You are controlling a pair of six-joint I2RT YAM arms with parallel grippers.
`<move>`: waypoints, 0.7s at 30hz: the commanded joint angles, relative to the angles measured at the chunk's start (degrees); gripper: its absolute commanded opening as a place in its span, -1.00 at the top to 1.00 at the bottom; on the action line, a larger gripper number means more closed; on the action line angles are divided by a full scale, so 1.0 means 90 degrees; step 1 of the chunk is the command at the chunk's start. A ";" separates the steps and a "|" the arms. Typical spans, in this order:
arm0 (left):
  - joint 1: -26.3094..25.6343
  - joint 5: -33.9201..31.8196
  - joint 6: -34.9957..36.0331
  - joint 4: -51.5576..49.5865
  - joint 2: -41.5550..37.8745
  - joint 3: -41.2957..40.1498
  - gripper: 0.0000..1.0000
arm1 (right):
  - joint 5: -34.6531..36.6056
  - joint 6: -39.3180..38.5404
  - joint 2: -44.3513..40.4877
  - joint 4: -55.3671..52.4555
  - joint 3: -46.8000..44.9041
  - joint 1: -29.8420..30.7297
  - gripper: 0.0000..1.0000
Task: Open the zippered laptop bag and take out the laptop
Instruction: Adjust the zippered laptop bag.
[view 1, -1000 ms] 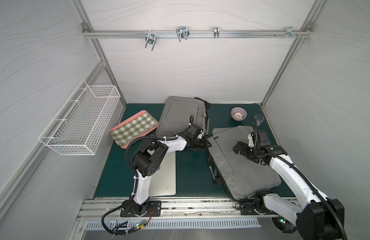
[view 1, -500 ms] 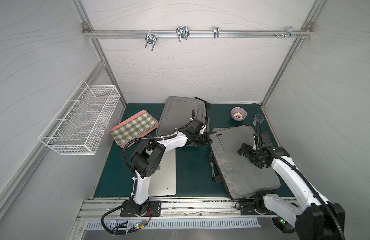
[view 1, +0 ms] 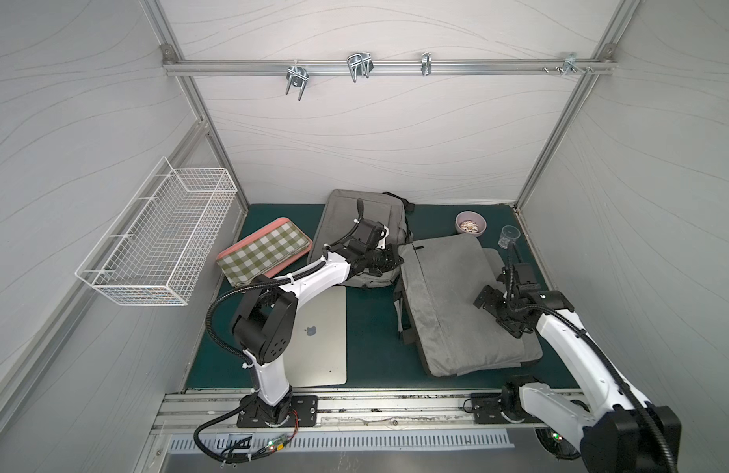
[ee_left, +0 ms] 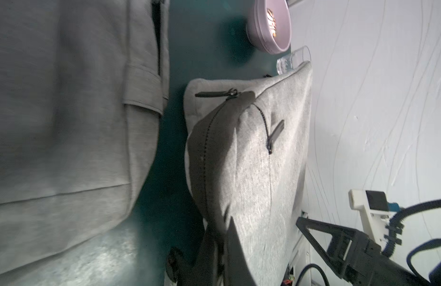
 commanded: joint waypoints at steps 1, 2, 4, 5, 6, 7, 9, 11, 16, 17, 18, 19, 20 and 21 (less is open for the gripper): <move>0.0237 -0.0996 -0.0266 0.0729 -0.0420 -0.0207 1.00 | 0.0077 0.0025 -0.0105 -0.0208 0.0171 -0.0053 -0.98; 0.0286 -0.1180 -0.0368 0.0746 -0.0470 -0.0313 1.00 | 0.0016 0.0028 -0.0100 -0.0188 0.0168 -0.0058 -0.98; 0.0357 -0.1479 -0.0492 0.0736 -0.0535 -0.0467 1.00 | -0.0129 0.0089 -0.0107 -0.0184 0.0158 -0.0063 -0.98; 0.0384 -0.1613 -0.0535 0.0755 -0.0581 -0.0547 1.00 | -0.0221 0.0114 -0.0109 -0.0200 0.0168 -0.0064 -0.98; 0.0406 -0.1731 -0.0553 0.0736 -0.0605 -0.0596 1.00 | -0.0317 0.0165 -0.0121 -0.0235 0.0176 -0.0062 -0.98; 0.0426 -0.1833 -0.0564 0.0702 -0.0629 -0.0615 1.00 | -0.0395 0.0211 -0.0132 -0.0296 0.0178 -0.0066 -0.98; 0.0444 -0.2155 -0.0572 0.0604 -0.0673 -0.0670 1.00 | -0.0528 0.0361 -0.0184 -0.0515 0.0169 -0.0066 -0.98; 0.0479 -0.2313 -0.0644 0.0520 -0.0677 -0.0699 1.00 | -0.0618 0.0572 -0.0304 -0.0731 0.0123 -0.0066 -0.98; 0.0503 -0.2335 -0.0690 0.0504 -0.0583 -0.0750 1.00 | -0.1102 0.1216 -0.0790 -0.0781 -0.0355 -0.0055 -0.88; 0.0499 -0.2315 -0.0676 0.0495 -0.0559 -0.0743 1.00 | -0.1225 0.1325 -0.0830 -0.0777 -0.0452 -0.0062 -0.85; 0.0504 -0.2297 -0.0674 0.0498 -0.0548 -0.0748 1.00 | -0.1362 0.1418 -0.0864 -0.0745 -0.0553 -0.0058 -0.84; 0.0505 -0.2253 -0.0674 0.0521 -0.0530 -0.0751 1.00 | -0.1480 0.1497 -0.0886 -0.0684 -0.0632 -0.0037 -0.81; 0.0500 -0.2197 -0.0662 0.0518 -0.0501 -0.0732 1.00 | -0.1569 0.1609 -0.0890 -0.0660 -0.0707 0.0012 -0.76; 0.0498 -0.2161 -0.0622 0.0491 -0.0479 -0.0702 1.00 | -0.1574 0.1713 -0.0865 -0.0665 -0.0749 0.0089 -0.72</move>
